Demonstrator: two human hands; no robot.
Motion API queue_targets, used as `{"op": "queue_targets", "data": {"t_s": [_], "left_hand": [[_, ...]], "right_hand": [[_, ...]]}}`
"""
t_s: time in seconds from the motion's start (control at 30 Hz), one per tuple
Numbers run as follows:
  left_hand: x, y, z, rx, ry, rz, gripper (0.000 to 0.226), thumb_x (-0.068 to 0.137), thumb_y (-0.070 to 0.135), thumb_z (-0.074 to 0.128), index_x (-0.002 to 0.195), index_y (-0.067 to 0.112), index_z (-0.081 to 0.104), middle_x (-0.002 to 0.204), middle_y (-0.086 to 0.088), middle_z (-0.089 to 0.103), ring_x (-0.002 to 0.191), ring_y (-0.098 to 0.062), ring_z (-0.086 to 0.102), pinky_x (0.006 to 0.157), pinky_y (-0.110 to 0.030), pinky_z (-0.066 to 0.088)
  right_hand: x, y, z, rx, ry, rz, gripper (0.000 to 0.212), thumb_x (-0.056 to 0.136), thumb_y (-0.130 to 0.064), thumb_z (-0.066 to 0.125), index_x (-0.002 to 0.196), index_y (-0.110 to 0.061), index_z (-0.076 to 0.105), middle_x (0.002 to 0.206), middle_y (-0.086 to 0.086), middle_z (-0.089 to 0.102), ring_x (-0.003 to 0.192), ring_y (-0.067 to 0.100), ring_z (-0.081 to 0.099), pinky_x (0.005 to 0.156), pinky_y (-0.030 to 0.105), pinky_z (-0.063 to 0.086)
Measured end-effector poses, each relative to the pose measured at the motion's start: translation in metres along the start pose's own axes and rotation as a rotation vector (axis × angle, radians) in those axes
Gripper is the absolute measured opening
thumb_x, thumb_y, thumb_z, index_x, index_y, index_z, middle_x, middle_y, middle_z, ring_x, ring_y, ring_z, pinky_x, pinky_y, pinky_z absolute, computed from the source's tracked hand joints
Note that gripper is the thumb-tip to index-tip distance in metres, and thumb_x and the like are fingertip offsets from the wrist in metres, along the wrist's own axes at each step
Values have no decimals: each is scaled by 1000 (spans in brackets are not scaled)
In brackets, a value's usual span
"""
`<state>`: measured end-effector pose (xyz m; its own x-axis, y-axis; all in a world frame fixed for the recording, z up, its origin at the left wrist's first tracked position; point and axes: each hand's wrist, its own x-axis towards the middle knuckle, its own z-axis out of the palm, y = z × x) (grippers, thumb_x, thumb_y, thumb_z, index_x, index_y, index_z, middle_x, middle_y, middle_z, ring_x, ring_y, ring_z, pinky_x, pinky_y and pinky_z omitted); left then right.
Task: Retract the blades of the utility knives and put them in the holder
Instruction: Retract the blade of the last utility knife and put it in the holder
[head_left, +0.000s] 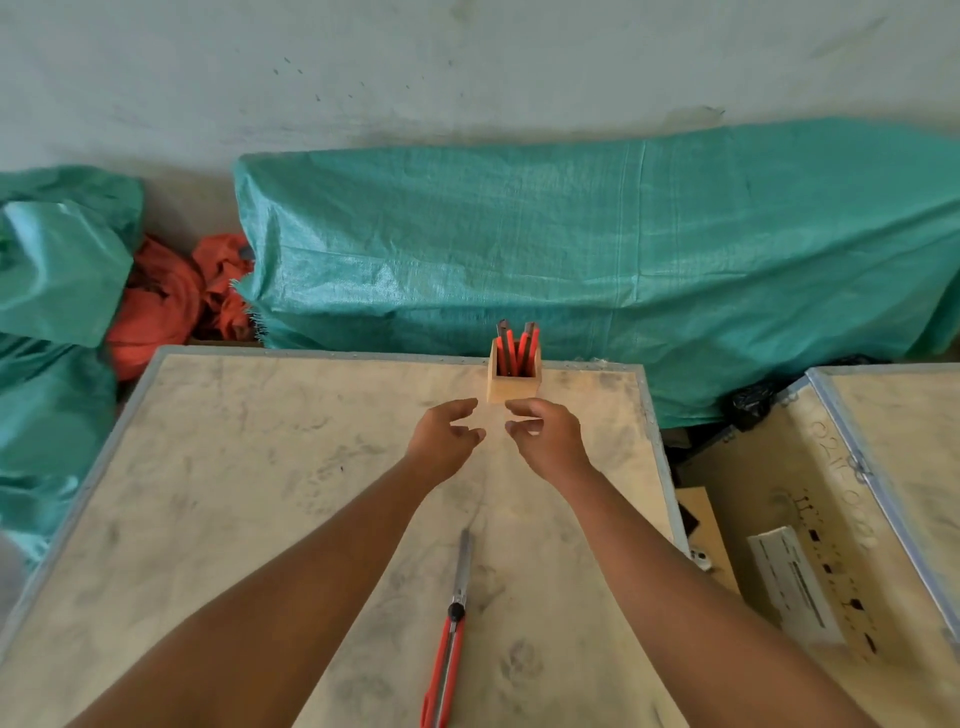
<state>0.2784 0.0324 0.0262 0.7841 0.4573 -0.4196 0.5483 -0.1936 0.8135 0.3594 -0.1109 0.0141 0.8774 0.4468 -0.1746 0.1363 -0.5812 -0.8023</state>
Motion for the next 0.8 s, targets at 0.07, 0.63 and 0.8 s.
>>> {"op": "queue_targets", "data": {"t_s": [0.07,0.63,0.8], "left_hand": [[-30,-17,-1,-24,9,-8,52,88,17,71,137,21,54,142,-2,56,116,-21,63,95,-35,53],[-233,-199,67,-52,98,-271,53,82,4,64,133,18,59,117,-5,69,95,-16,66,70,-28,57],[-235,-208,80,29,142,-176,47,79,-14,65,123,3,65,125,-11,59,103,-22,64,76,-17,51]], "right_hand": [[-29,7,9,18,-63,10,33,90,-9,71,122,-18,71,123,1,71,98,16,69,86,20,51],[-170,75,97,-199,-423,118,42,89,-11,69,131,-15,66,128,5,71,121,19,65,102,19,41],[-172,76,107,-223,-397,100,36,89,-12,70,125,-15,71,121,5,73,114,20,67,98,17,42]]}}
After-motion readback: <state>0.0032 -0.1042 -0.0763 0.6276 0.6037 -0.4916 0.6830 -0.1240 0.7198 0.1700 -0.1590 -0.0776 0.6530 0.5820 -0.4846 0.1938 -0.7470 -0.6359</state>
